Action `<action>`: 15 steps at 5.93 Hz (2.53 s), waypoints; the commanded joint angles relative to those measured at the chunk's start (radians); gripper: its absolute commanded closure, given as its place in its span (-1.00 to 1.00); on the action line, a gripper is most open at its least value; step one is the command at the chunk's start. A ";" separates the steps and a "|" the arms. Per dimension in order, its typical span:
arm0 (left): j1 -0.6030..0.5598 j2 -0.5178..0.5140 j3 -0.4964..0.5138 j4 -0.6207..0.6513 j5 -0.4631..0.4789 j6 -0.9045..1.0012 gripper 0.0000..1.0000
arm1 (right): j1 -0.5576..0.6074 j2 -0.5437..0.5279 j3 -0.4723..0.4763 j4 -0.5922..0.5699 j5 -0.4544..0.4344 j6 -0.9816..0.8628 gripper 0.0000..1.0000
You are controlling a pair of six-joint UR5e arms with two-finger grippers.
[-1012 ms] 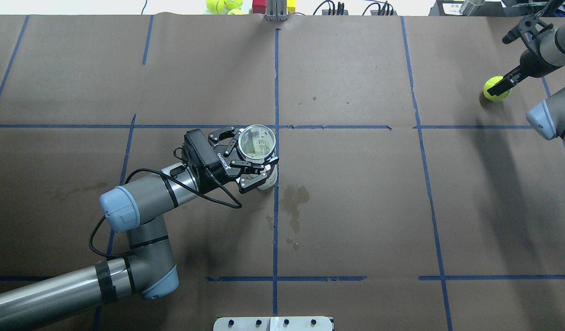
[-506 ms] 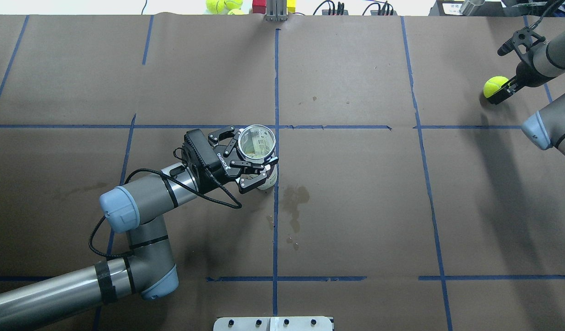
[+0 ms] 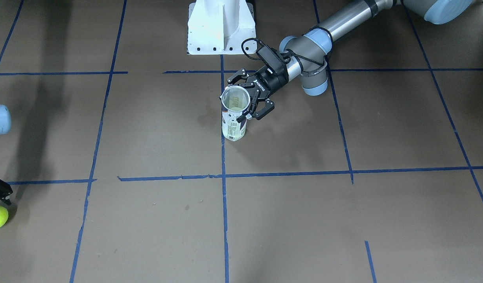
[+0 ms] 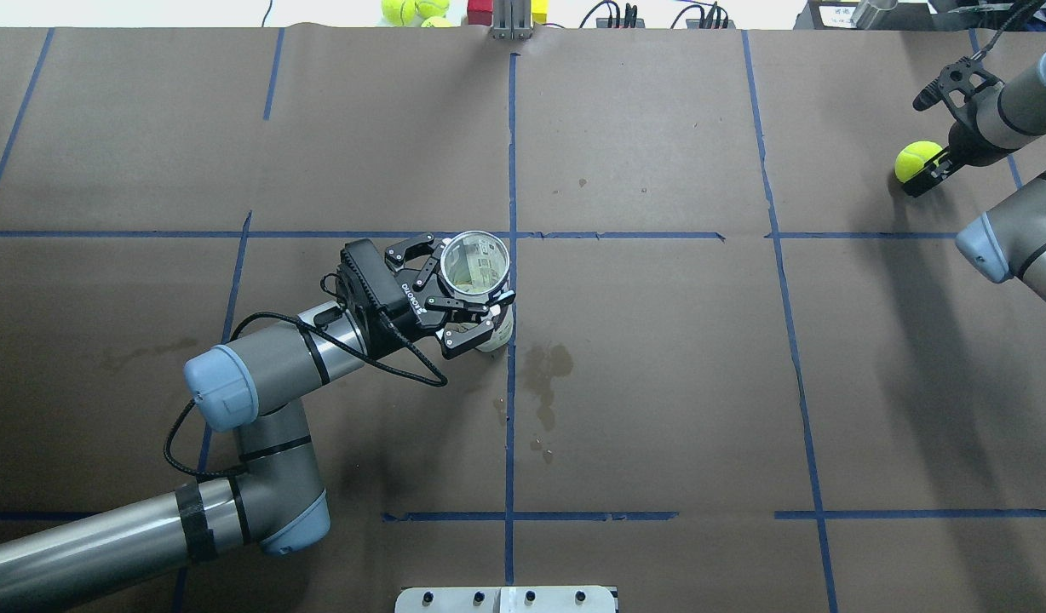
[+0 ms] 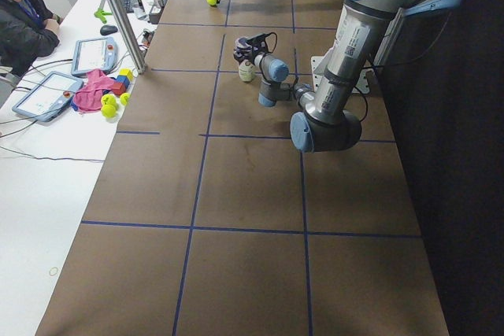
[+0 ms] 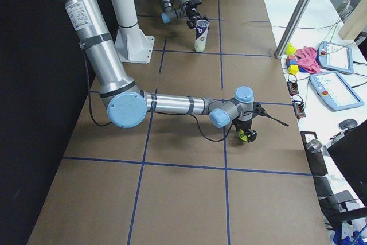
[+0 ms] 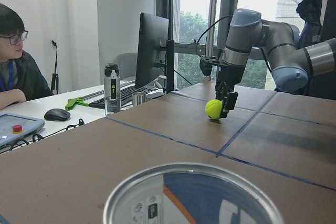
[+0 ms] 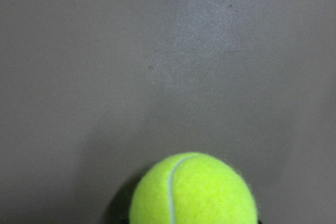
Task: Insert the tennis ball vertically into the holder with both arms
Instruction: 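Lower the right gripper onto the second tennis ball and grasp it, then lift the ball with the right gripper and carry it over the can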
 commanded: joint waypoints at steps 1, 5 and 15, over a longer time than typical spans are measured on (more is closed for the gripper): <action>0.000 0.000 0.000 0.000 0.000 -0.002 -0.74 | 0.007 0.016 0.022 -0.001 0.008 0.008 0.50; 0.000 -0.002 0.000 0.000 0.002 0.000 -0.74 | 0.005 0.009 0.383 -0.081 0.127 0.334 0.76; 0.008 -0.011 0.005 0.005 0.003 0.000 -0.74 | -0.633 0.519 0.853 -0.979 -0.389 1.029 0.97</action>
